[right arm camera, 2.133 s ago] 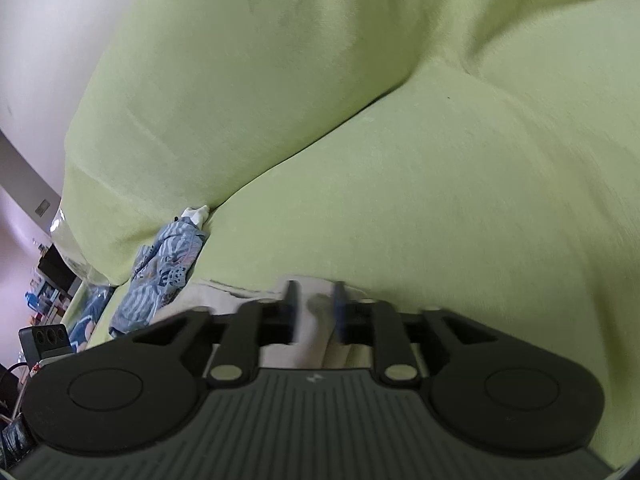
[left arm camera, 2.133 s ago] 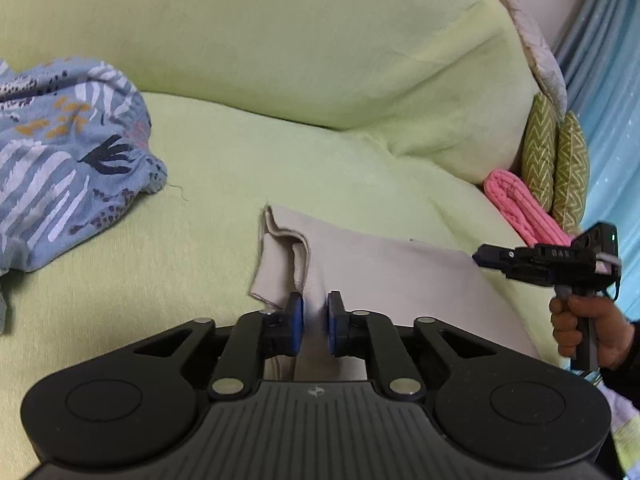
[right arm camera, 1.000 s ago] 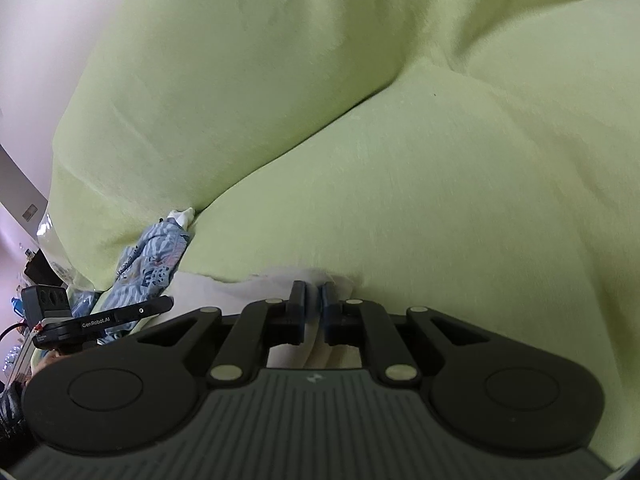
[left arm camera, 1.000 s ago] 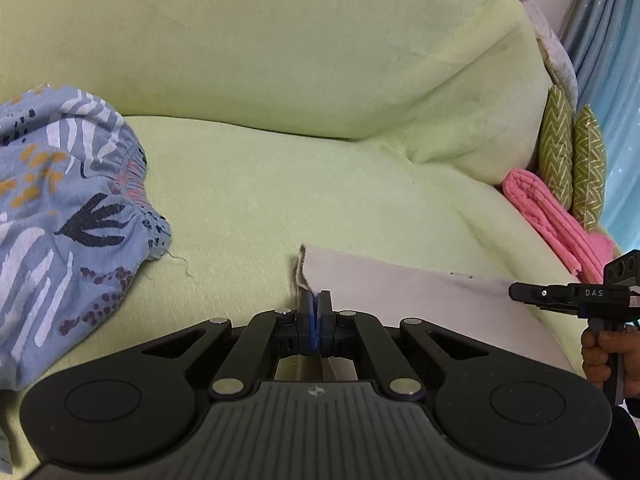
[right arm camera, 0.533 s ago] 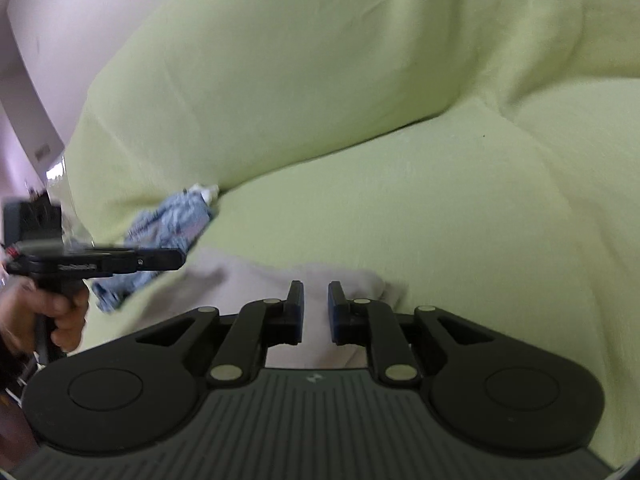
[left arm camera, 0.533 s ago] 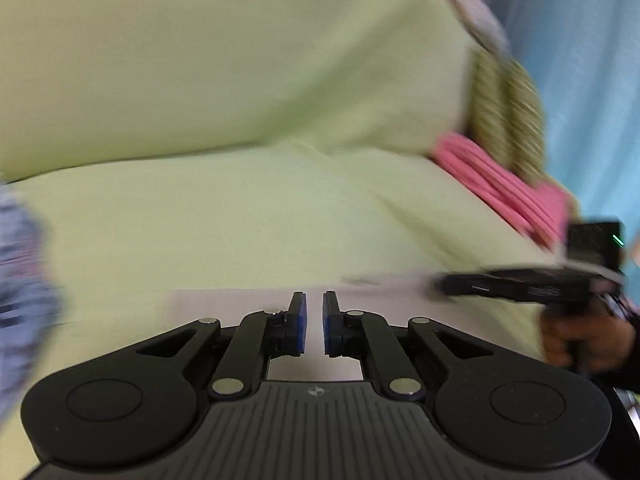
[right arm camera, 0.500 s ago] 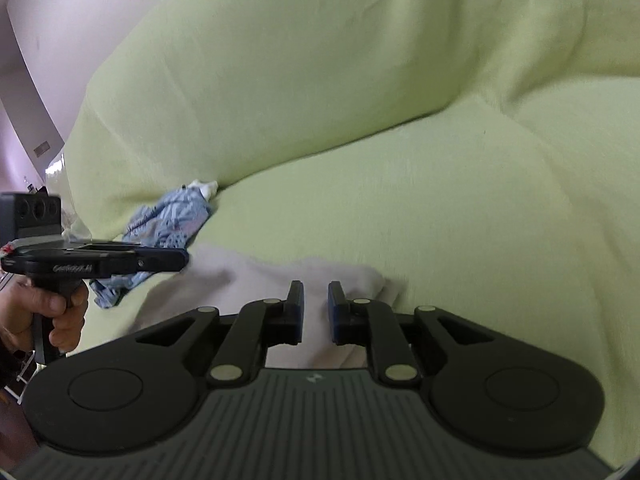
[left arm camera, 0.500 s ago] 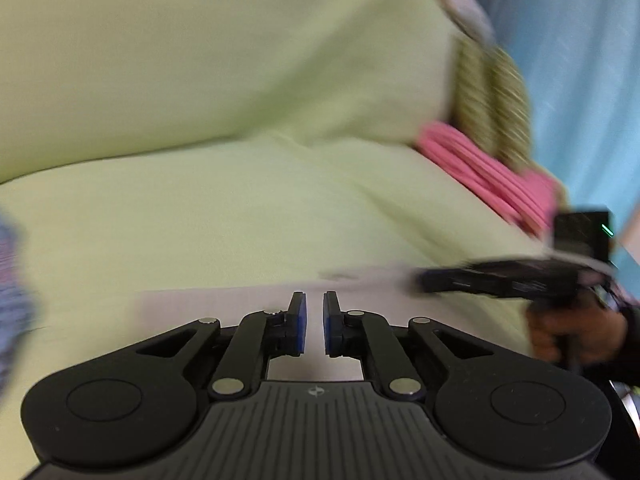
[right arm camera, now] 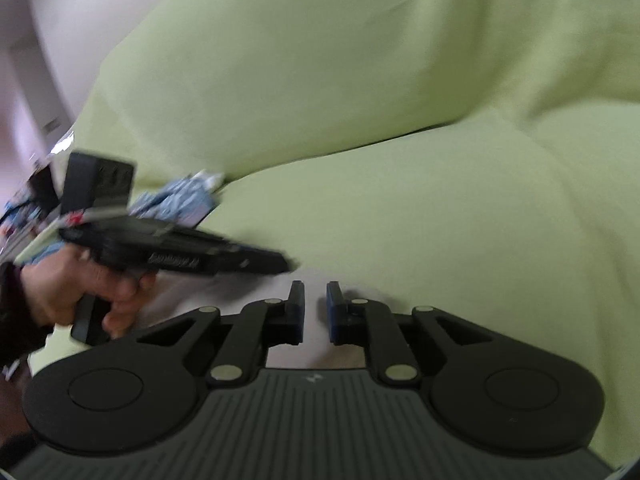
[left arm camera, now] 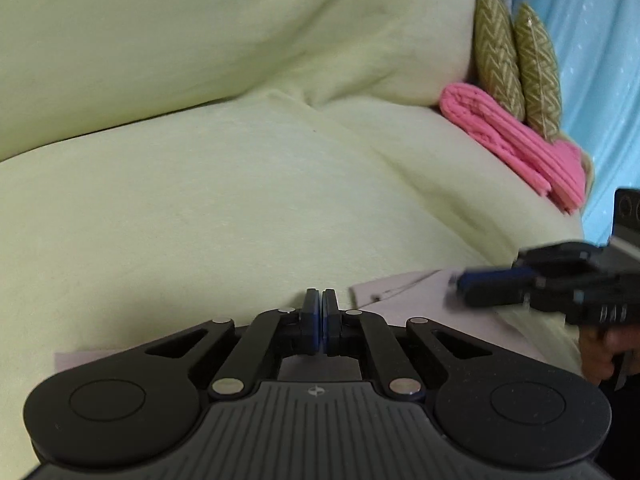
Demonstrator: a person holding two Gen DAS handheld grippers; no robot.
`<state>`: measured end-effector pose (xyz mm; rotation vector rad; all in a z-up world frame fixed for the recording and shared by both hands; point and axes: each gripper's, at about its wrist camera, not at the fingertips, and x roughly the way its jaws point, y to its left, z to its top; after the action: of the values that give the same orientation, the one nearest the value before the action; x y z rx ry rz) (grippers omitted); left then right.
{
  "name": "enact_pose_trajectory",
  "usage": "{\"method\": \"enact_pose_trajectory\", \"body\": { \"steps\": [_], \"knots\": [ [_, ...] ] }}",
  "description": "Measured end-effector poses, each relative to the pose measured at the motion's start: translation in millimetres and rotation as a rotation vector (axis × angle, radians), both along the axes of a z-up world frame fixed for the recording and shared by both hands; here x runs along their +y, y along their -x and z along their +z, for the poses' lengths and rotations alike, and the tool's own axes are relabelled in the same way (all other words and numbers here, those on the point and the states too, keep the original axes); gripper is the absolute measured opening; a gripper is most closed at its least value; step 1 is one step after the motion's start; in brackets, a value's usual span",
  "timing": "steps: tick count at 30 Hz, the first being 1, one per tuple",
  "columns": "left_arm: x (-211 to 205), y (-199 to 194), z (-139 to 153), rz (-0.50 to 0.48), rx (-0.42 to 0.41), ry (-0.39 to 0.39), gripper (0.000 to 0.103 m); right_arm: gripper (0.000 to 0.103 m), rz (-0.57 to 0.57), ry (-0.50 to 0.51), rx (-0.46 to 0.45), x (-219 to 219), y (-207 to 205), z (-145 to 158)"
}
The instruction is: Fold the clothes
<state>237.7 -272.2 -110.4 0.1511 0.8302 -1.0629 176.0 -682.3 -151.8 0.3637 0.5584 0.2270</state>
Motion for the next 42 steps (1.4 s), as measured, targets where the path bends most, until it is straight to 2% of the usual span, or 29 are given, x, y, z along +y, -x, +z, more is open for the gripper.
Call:
{"method": "enact_pose_trajectory", "body": {
  "steps": [2, 4, 6, 8, 10, 12, 15, 19, 20, 22, 25, 30, 33, 36, 39, 42],
  "knots": [
    [8.6, 0.5, 5.9, 0.024, -0.017, 0.012, 0.004, 0.008, -0.005, 0.021, 0.011, -0.5, -4.9, -5.8],
    [21.2, 2.2, 15.1, 0.045, -0.025, 0.031, 0.006, 0.0, -0.013, 0.041, 0.022, -1.4, -9.8, -11.7],
    [35.5, 6.4, 24.3, 0.058, -0.035, 0.038, 0.006, 0.0, -0.07, -0.012, 0.031, -16.2, -8.3, -15.5],
    [50.9, 12.6, 30.0, 0.061, -0.039, 0.027, 0.006, 0.0, -0.109, -0.017, 0.03, -24.8, -2.5, -15.8],
    [65.6, 20.1, 32.0, 0.063, -0.036, 0.014, 0.008, 0.026, -0.154, -0.006, 0.049, -30.4, 3.5, -14.1],
    [82.5, 29.7, 32.0, 0.075, -0.027, 0.008, 0.01, 0.027, -0.184, -0.003, 0.058, -35.9, 11.0, -9.9],
    [105.8, 47.1, 29.7, 0.099, -0.015, 0.008, 0.017, 0.027, -0.13, 0.008, 0.02, -24.9, 30.8, 5.4],
    [121.8, 64.7, 24.4, 0.114, 0.008, 0.001, 0.02, 0.028, -0.077, -0.076, 0.027, -12.3, 64.2, 14.6],
    [121.9, 68.0, 25.1, 0.107, 0.01, -0.002, 0.02, 0.029, -0.08, -0.133, 0.039, -13.5, 73.4, 12.9],
    [117.9, 73.9, 29.1, 0.078, 0.012, -0.003, 0.021, 0.036, -0.086, -0.245, 0.06, -19.9, 92.6, 4.8],
    [94.8, 82.3, 37.1, -0.014, 0.003, -0.007, 0.025, 0.038, -0.071, -0.351, 0.09, -23.2, 114.5, -8.7],
    [36.4, 91.3, 45.0, -0.18, -0.002, 0.007, 0.035, 0.04, -0.032, -0.409, 0.108, -25.2, 121.1, -28.8],
    [3.1, 94.1, 42.1, -0.257, -0.002, -0.018, 0.036, 0.04, 0.023, -0.482, 0.082, -31.3, 113.2, -36.9],
    [-17.7, 92.5, 37.5, -0.304, 0.004, -0.056, 0.036, 0.041, 0.068, -0.573, 0.082, -37.5, 98.0, -47.6],
    [-27.3, 86.0, 33.0, -0.328, 0.036, -0.067, 0.036, 0.041, 0.139, -0.613, 0.137, -41.2, 87.3, -55.1],
    [-35.5, 79.6, 26.4, -0.339, 0.049, -0.076, 0.036, 0.04, 0.153, -0.644, 0.153, -48.6, 90.5, -62.4]
  ]
}}
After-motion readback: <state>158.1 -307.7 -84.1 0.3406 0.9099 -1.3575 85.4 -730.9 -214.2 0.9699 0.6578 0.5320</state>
